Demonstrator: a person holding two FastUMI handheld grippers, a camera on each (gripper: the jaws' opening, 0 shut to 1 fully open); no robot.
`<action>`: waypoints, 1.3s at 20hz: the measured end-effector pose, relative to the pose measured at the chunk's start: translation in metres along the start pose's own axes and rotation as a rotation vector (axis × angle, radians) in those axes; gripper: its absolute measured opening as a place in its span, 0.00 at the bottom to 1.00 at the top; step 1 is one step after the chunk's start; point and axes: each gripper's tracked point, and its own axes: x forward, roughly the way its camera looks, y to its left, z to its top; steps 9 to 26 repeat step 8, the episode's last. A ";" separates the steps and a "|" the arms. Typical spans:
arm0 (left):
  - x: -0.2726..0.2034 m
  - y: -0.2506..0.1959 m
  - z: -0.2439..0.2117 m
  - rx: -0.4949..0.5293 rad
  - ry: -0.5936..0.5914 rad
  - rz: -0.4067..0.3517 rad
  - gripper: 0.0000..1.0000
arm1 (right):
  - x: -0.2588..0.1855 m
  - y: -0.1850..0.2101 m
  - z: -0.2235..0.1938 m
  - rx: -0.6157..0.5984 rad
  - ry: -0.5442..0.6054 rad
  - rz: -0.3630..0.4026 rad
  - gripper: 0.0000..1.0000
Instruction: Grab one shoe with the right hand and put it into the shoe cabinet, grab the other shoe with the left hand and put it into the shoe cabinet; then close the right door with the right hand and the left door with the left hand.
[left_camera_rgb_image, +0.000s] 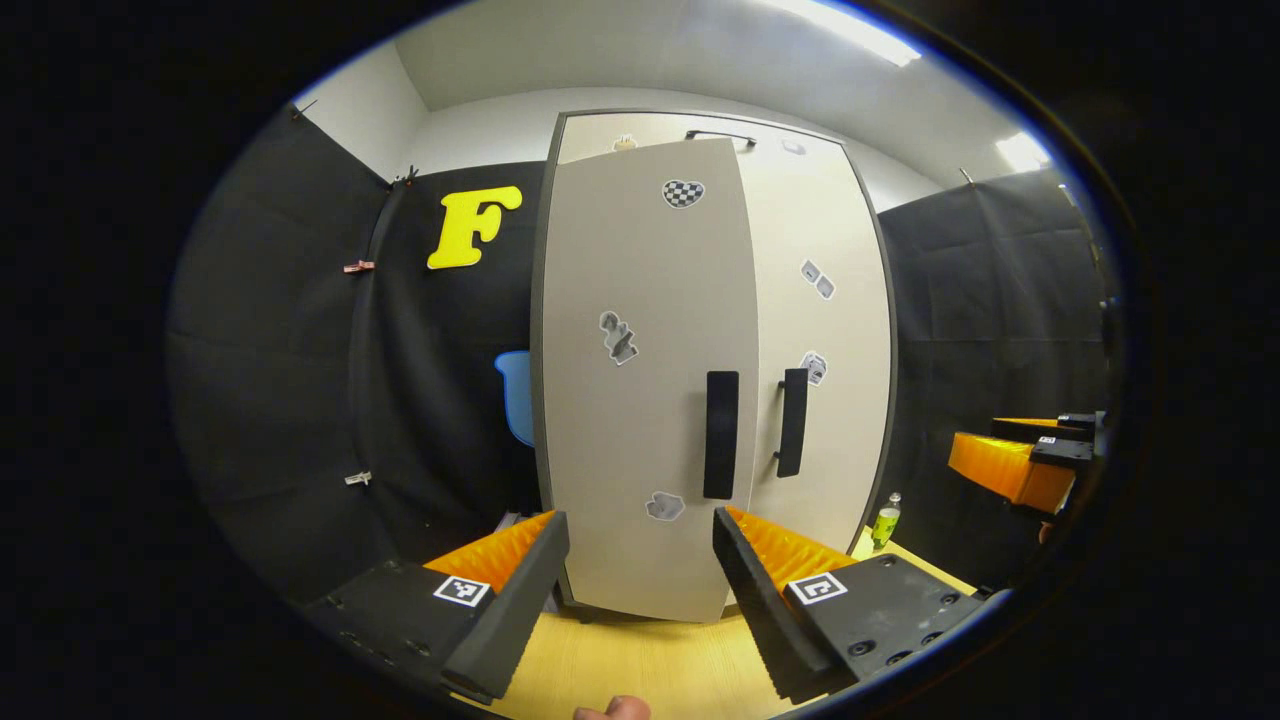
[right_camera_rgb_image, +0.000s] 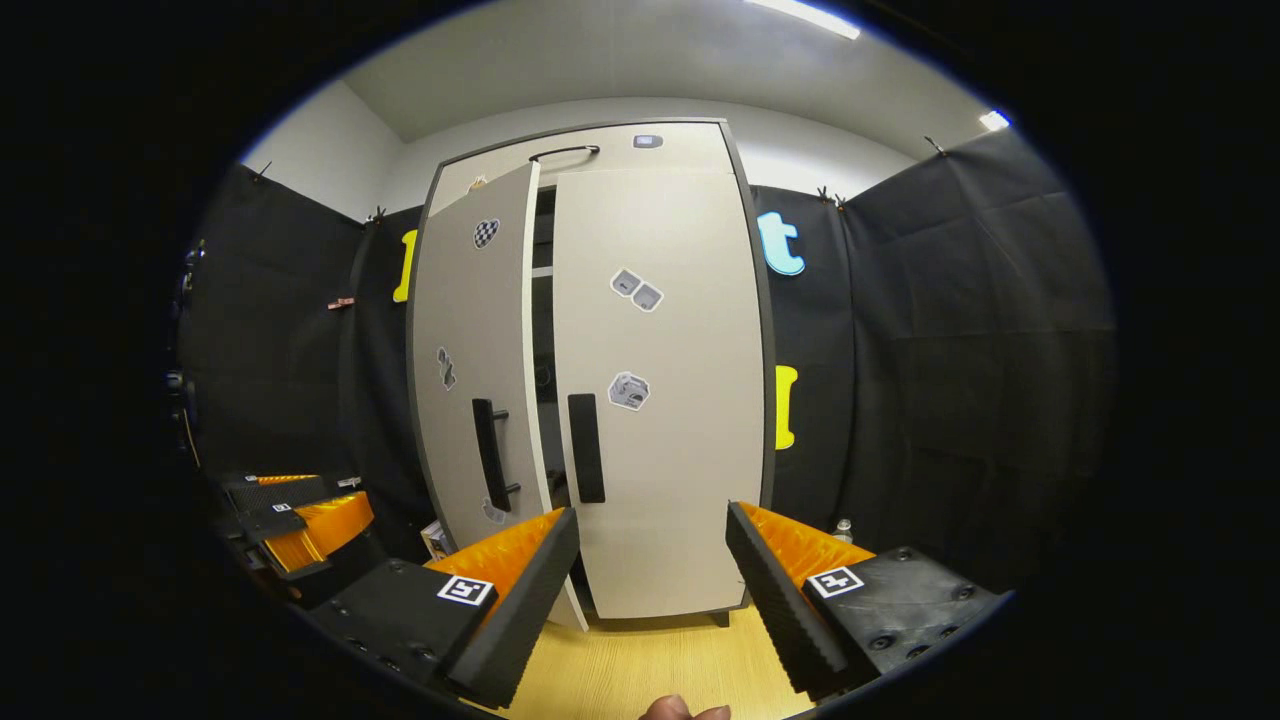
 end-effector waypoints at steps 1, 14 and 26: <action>0.000 0.000 0.001 -0.001 -0.001 0.002 0.93 | 0.001 0.000 0.000 0.000 0.001 0.001 0.98; 0.002 -0.002 0.001 0.007 -0.003 -0.001 0.93 | 0.002 -0.001 -0.002 0.001 0.005 -0.001 0.98; 0.002 -0.002 0.001 0.007 -0.003 -0.001 0.93 | 0.002 -0.001 -0.002 0.001 0.005 -0.001 0.98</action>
